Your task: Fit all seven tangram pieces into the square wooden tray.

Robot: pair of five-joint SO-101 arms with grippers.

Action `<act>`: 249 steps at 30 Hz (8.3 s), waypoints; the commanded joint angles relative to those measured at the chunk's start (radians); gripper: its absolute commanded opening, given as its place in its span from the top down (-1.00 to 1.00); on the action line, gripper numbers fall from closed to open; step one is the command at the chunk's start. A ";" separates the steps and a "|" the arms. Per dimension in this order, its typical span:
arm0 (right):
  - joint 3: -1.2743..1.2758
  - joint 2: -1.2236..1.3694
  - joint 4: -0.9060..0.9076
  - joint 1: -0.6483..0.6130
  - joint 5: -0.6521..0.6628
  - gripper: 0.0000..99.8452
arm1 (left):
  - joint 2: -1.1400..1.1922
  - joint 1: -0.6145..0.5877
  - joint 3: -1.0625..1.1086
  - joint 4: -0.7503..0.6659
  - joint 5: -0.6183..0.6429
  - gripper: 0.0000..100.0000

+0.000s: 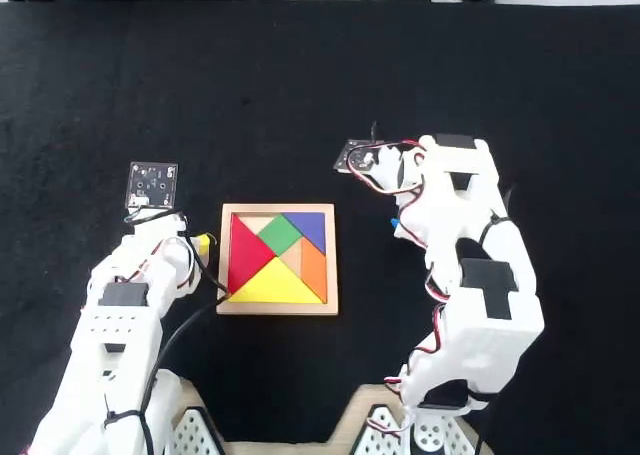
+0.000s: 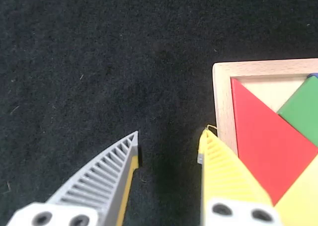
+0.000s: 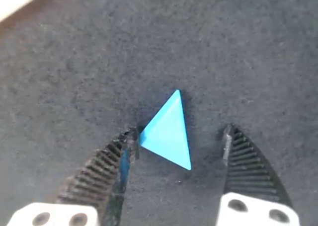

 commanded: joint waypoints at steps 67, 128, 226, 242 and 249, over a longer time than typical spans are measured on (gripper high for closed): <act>-0.757 0.274 0.279 -0.655 -0.216 0.94 | 0.002 -0.147 -0.019 -0.005 0.121 0.60; -0.905 0.386 0.331 -0.640 -0.298 0.97 | 0.002 -0.291 -0.048 0.287 0.026 0.60; 0.349 -0.243 -0.270 -0.842 -0.384 0.98 | 0.002 -0.295 -0.051 0.288 0.025 0.60; 0.280 -0.223 -0.279 -0.804 -0.359 0.98 | 0.002 -0.292 -0.051 0.287 0.025 0.60; 0.252 -0.223 -0.273 -0.804 -0.356 0.98 | 0.002 -0.292 -0.051 0.287 0.025 0.60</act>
